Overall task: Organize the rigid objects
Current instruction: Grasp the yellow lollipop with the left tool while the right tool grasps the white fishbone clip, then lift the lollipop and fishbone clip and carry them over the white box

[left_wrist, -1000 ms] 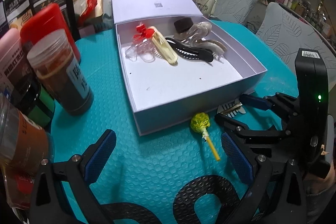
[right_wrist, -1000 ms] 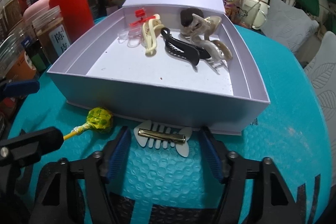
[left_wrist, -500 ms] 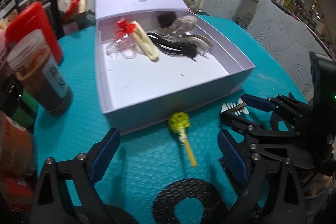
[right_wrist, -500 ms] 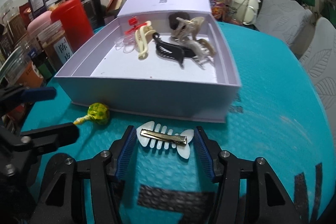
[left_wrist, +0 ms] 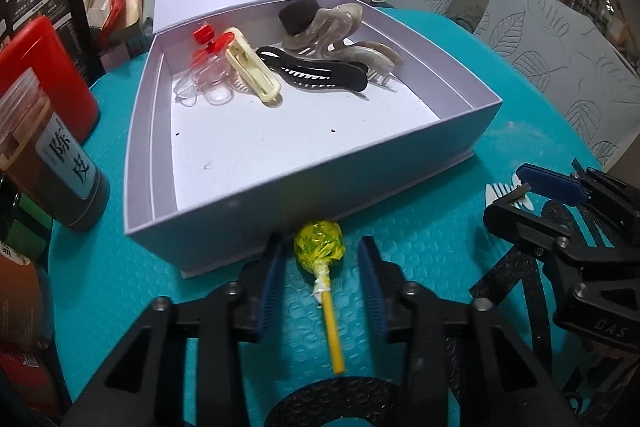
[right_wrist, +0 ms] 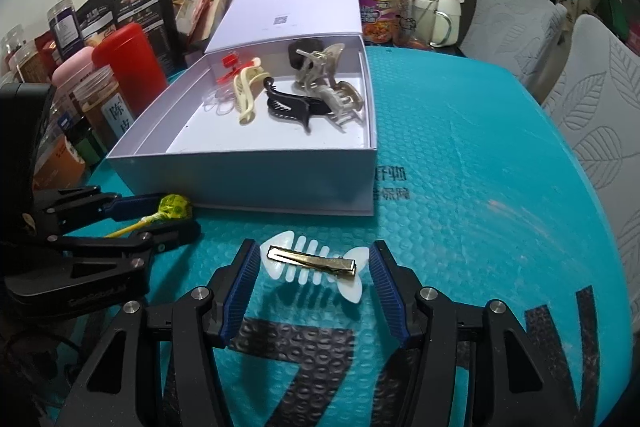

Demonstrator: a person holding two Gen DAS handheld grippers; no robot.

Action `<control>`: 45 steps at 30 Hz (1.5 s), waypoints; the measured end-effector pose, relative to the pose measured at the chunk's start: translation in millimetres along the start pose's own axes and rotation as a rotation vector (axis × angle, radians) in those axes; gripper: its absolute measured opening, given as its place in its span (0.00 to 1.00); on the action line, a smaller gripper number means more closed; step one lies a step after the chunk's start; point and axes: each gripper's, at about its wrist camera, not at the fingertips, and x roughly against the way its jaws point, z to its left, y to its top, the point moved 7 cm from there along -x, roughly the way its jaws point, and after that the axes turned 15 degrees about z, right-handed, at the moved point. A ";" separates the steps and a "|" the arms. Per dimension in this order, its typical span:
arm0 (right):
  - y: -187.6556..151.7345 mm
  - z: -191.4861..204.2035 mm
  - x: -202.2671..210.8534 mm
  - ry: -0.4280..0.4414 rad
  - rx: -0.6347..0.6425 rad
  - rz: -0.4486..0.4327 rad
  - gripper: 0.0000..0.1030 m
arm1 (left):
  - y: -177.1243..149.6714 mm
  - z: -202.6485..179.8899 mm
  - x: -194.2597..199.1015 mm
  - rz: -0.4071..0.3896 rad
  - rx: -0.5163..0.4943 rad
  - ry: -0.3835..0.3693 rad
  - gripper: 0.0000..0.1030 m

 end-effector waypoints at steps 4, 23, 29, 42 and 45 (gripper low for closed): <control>-0.9 0.9 0.0 0.004 0.000 0.000 0.55 | 1.6 0.5 0.8 -0.018 0.006 -0.006 0.23; -15.6 9.4 18.1 -0.007 0.013 -0.027 0.55 | -16.8 -14.9 29.9 -0.050 -0.022 -0.032 0.23; -26.0 18.9 32.4 0.005 0.026 -0.053 0.55 | -31.0 -19.4 46.3 -0.071 -0.021 -0.022 0.23; -40.9 43.4 71.7 0.036 0.086 -0.126 0.55 | -51.2 -16.2 99.9 -0.166 -0.004 0.024 0.23; -40.9 49.2 81.2 0.037 0.102 -0.149 0.55 | -49.0 -12.4 112.3 -0.192 0.003 0.038 0.23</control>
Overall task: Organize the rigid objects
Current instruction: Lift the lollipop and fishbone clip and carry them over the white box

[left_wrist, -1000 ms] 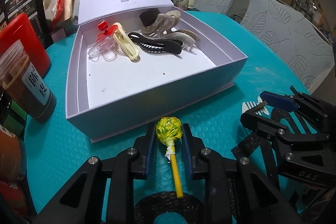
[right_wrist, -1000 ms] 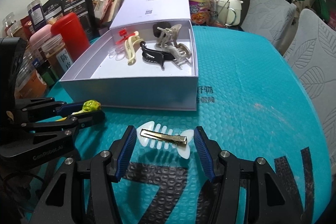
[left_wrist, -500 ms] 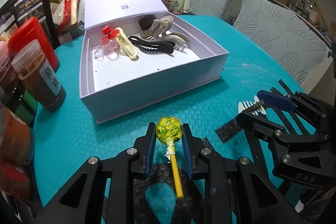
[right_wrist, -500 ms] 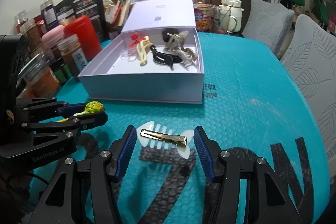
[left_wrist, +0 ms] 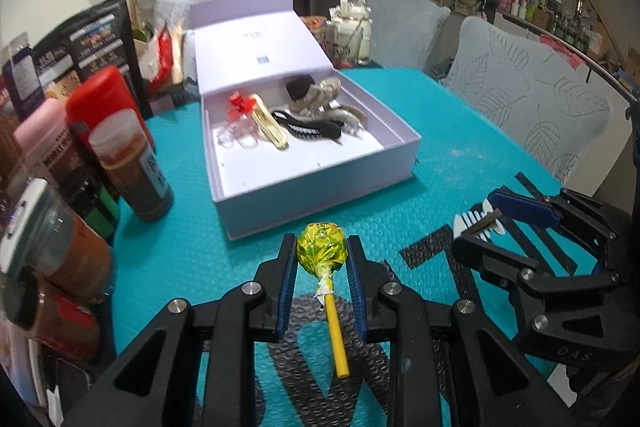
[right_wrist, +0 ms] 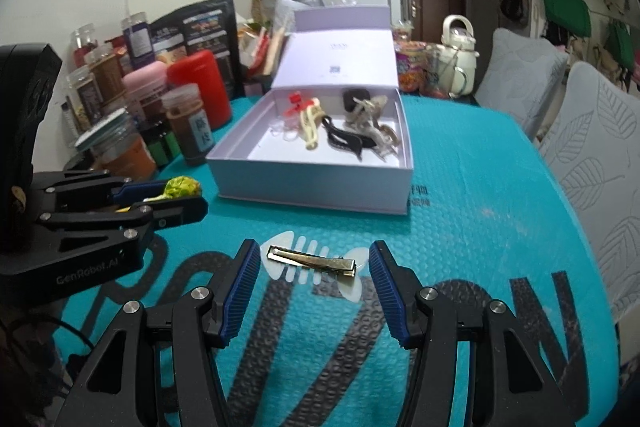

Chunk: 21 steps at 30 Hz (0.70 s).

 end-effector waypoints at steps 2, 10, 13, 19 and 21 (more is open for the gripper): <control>4.2 3.8 7.3 -0.003 0.012 -0.019 0.55 | 4.9 1.2 8.0 -0.020 0.000 -0.001 0.23; 22.7 10.7 24.9 -0.027 0.050 -0.065 0.55 | 27.5 1.5 31.4 -0.083 -0.013 -0.005 0.23; 31.4 9.7 28.7 -0.035 0.054 -0.079 0.55 | 36.8 1.0 35.6 -0.100 -0.019 -0.002 0.23; 46.8 8.4 31.6 -0.043 0.074 -0.096 0.55 | 52.4 0.2 38.9 -0.118 -0.031 -0.008 0.23; 52.4 7.6 32.1 -0.034 0.078 -0.099 0.55 | 56.2 0.3 39.3 -0.121 -0.036 -0.010 0.23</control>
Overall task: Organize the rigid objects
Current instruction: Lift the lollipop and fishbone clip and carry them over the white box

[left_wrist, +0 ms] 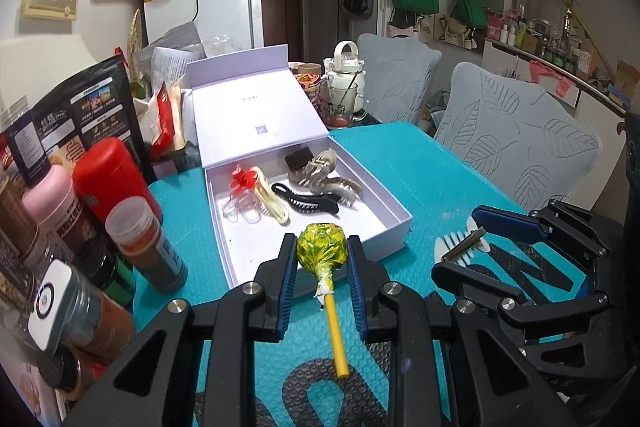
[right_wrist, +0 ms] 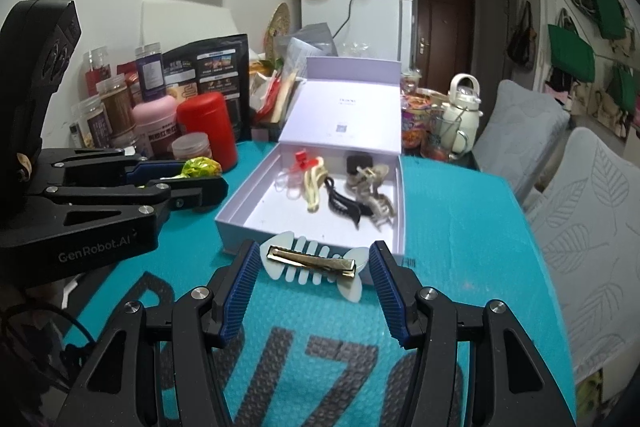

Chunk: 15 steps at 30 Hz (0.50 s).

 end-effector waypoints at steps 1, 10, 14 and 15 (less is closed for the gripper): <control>3.3 -0.7 -0.2 0.006 0.000 -0.002 0.55 | 2.4 -0.2 -0.4 -0.001 -0.003 -0.001 0.23; 26.3 -13.7 -6.6 0.035 -0.016 -0.010 0.55 | 27.7 6.4 -8.2 -0.011 -0.009 -0.003 0.23; 40.3 -18.4 -9.5 0.040 -0.014 -0.014 0.55 | 41.7 11.6 -13.0 -0.020 -0.009 -0.006 0.23; 44.0 -19.3 -10.1 0.041 -0.011 -0.017 0.55 | 44.9 12.7 -14.0 -0.023 -0.010 -0.007 0.23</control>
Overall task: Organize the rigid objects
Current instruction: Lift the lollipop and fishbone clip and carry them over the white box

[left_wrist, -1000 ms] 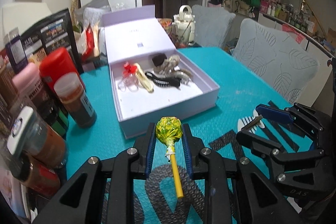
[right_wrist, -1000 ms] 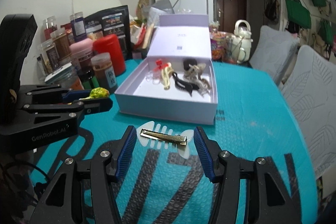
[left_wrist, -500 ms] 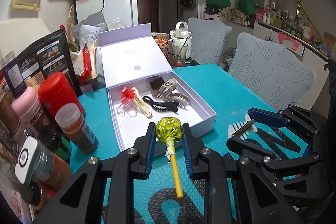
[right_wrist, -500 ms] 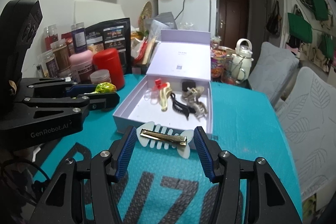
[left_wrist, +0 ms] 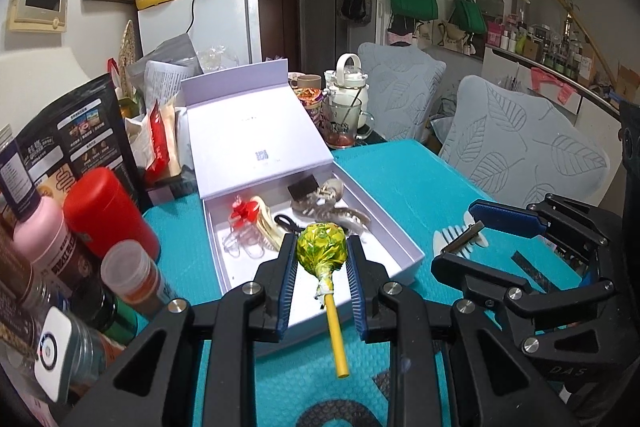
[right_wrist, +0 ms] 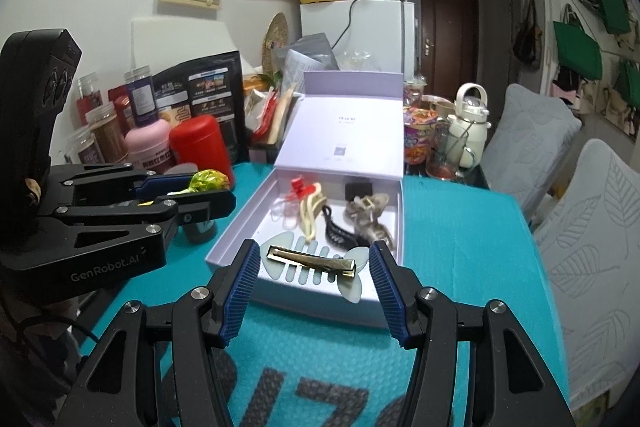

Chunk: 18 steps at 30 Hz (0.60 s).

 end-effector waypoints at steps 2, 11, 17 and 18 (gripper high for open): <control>6.2 -2.1 -1.5 0.001 0.002 -0.003 0.55 | 6.4 2.6 -2.1 -0.005 0.000 -0.002 0.23; 35.8 -16.0 -16.6 -0.002 0.002 -0.005 0.55 | 34.9 12.1 -20.6 -0.005 0.001 0.001 0.23; 57.1 -24.2 -25.6 -0.005 0.003 -0.017 0.55 | 54.7 17.3 -29.9 -0.019 0.001 -0.004 0.23; 60.6 -25.7 -26.6 -0.004 0.003 -0.020 0.55 | 57.7 18.5 -30.8 -0.022 0.002 -0.004 0.23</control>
